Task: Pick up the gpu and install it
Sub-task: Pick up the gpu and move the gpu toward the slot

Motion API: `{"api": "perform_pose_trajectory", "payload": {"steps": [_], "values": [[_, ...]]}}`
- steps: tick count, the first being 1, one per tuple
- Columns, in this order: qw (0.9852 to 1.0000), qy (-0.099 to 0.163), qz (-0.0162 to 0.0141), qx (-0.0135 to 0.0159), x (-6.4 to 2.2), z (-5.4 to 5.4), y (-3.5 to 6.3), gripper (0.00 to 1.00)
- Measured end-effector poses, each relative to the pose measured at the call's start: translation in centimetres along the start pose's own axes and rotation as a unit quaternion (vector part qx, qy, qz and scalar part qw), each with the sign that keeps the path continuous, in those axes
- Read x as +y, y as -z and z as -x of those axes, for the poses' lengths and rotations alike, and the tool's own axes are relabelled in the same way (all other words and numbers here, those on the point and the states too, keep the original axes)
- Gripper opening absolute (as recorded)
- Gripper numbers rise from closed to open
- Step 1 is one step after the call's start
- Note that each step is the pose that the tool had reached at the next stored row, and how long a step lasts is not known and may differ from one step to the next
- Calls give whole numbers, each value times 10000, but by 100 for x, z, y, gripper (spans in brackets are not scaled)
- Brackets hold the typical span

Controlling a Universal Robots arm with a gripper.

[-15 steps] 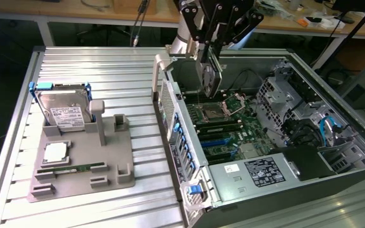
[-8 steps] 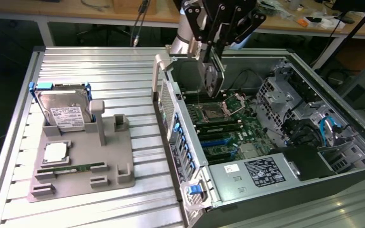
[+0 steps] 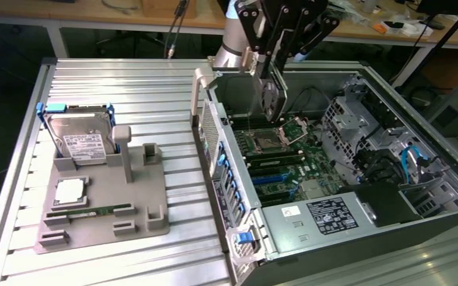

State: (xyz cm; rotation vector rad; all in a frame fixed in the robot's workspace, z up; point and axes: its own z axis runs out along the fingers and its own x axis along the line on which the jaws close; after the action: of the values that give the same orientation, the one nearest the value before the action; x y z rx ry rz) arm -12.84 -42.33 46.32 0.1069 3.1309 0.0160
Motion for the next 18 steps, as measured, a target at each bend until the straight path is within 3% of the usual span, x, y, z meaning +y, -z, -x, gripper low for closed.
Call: {"api": "perform_pose_trajectory", "payload": {"steps": [18], "values": [[10000,7,0,0,10,144,-2,27]]}}
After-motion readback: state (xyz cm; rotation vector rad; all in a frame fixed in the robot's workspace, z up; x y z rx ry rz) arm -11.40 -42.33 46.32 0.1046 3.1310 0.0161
